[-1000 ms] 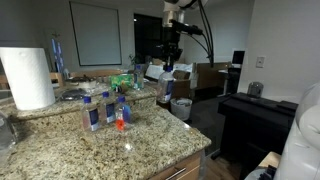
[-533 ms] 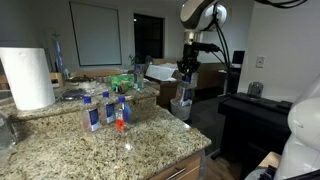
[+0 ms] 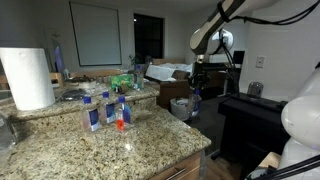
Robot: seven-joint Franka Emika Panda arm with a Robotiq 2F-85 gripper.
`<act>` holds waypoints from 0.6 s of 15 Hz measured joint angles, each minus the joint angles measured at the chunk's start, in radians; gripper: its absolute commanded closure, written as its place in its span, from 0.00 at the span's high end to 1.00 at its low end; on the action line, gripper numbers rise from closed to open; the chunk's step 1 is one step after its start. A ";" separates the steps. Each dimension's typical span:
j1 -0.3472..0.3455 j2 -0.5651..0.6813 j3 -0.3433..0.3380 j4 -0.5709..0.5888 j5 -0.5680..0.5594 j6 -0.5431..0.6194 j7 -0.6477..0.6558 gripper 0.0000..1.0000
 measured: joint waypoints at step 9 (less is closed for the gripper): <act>0.007 0.130 -0.001 -0.032 0.089 0.090 0.033 0.08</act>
